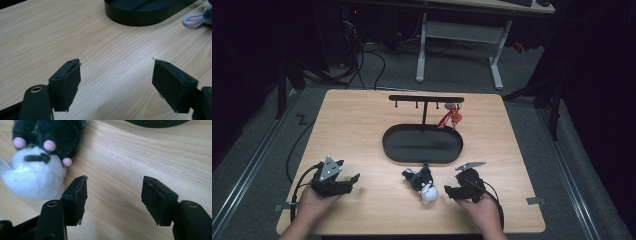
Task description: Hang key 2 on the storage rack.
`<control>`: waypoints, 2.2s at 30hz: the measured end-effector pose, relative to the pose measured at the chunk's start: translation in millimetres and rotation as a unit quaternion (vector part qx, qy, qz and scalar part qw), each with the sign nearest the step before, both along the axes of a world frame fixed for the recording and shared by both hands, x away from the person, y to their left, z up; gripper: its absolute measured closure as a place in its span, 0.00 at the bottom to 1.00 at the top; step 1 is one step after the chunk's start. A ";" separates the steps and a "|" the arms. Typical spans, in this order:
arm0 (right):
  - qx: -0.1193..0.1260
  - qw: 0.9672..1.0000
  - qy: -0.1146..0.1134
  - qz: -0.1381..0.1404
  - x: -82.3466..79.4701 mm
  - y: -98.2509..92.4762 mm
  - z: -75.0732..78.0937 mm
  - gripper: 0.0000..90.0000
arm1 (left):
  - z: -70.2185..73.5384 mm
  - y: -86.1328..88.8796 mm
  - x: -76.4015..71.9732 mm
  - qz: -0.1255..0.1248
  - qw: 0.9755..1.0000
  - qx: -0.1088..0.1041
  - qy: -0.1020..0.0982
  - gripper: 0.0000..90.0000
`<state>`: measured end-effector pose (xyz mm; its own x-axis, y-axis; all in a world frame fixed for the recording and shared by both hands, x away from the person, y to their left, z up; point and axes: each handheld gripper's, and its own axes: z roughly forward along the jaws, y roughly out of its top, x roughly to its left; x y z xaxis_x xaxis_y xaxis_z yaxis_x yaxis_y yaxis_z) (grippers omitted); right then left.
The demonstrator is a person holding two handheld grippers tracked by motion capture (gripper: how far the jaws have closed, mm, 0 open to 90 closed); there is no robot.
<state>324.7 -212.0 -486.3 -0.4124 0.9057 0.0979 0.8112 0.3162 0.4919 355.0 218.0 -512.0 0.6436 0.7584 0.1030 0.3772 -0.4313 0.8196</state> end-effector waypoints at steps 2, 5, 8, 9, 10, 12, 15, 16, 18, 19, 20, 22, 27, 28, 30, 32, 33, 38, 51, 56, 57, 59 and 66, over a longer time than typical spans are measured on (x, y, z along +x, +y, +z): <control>-0.002 1.000 0.024 -0.001 2.6 4.2 4.4 0.42 | 0.6 -0.4 1.7 -0.001 1.000 -0.003 -0.001 0.26; -0.013 0.999 0.052 0.004 6.5 7.8 8.7 0.41 | 1.3 -1.5 3.0 -0.006 1.000 -0.006 -0.001 0.27; -0.027 0.997 0.078 0.005 9.2 12.0 15.1 0.41 | 1.7 -2.4 3.5 -0.008 1.000 -0.008 -0.002 0.27; -0.033 0.996 0.086 0.006 10.0 13.1 17.3 0.41 | 1.7 -3.1 4.2 -0.008 1.000 -0.010 -0.002 0.27; -0.039 0.995 0.094 0.004 10.2 14.2 19.1 0.41 | 1.7 -3.1 4.2 -0.008 1.000 -0.010 -0.002 0.27; -0.045 0.993 0.111 0.011 12.1 15.9 22.8 0.41 | 1.3 -2.6 4.4 -0.007 1.000 -0.007 0.001 0.27; -0.044 0.991 0.130 0.011 13.1 21.1 32.4 0.40 | 1.5 -2.1 3.6 -0.007 1.000 -0.005 0.001 0.27; -0.043 0.990 0.130 0.015 13.7 21.8 34.9 0.40 | 1.5 -1.8 3.1 -0.007 1.000 -0.005 0.000 0.27; -0.034 0.991 0.132 0.016 14.3 25.4 41.9 0.38 | 1.5 -1.4 2.0 -0.006 1.000 -0.005 0.002 0.27; -0.035 0.991 0.132 0.018 14.7 27.3 44.5 0.38 | 1.4 -1.3 1.6 -0.006 1.000 -0.004 0.003 0.27; -0.040 0.990 0.133 0.020 14.8 29.6 47.0 0.37 | 1.2 -1.3 1.3 -0.006 1.000 -0.003 0.002 0.27; -0.036 0.990 0.134 0.026 15.0 33.6 49.9 0.36 | 0.8 -1.3 0.5 -0.005 1.000 -0.002 0.002 0.27; -0.042 0.988 0.145 0.039 16.5 46.6 53.8 0.33 | 0.3 -1.0 -0.1 -0.006 1.000 0.002 0.004 0.27; -0.046 0.987 0.144 0.049 17.6 50.0 54.5 0.32 | 0.2 -1.2 -0.2 -0.006 1.000 0.002 0.004 0.27; -0.045 0.987 0.146 0.057 18.8 55.4 54.8 0.30 | 0.1 -1.4 -0.3 -0.008 1.000 0.003 0.004 0.27; -0.045 0.986 0.150 0.059 19.5 58.8 54.3 0.29 | -0.2 -1.8 -0.3 -0.009 1.000 0.003 0.003 0.27; -0.040 0.984 0.162 0.063 21.5 65.9 51.5 0.27 | -0.3 -2.3 -0.1 -0.011 1.000 0.004 0.003 0.27; -0.050 0.980 0.176 0.072 26.8 79.2 37.1 0.26 | -0.7 -4.1 0.2 -0.017 1.000 0.005 0.005 0.27; -0.068 0.977 0.190 0.070 38.6 91.0 4.8 0.40 | -2.2 -8.2 -0.4 -0.023 1.000 0.015 0.005 0.28; -0.077 0.976 0.186 0.080 37.7 93.3 2.8 0.52 | -2.1 -8.3 -0.7 -0.024 1.000 0.015 0.005 0.28; -0.081 0.976 0.186 0.081 36.9 94.1 3.2 0.54 | -2.2 -8.3 -0.7 -0.024 1.000 0.016 0.005 0.28; -0.081 0.975 0.179 0.101 36.9 93.3 4.6 0.55 | -2.5 -8.5 -0.7 -0.025 1.000 0.017 0.006 0.28; -0.075 0.980 0.161 0.091 36.2 86.4 22.5 0.56 | -3.3 -9.7 -1.0 -0.025 0.999 0.019 0.007 0.28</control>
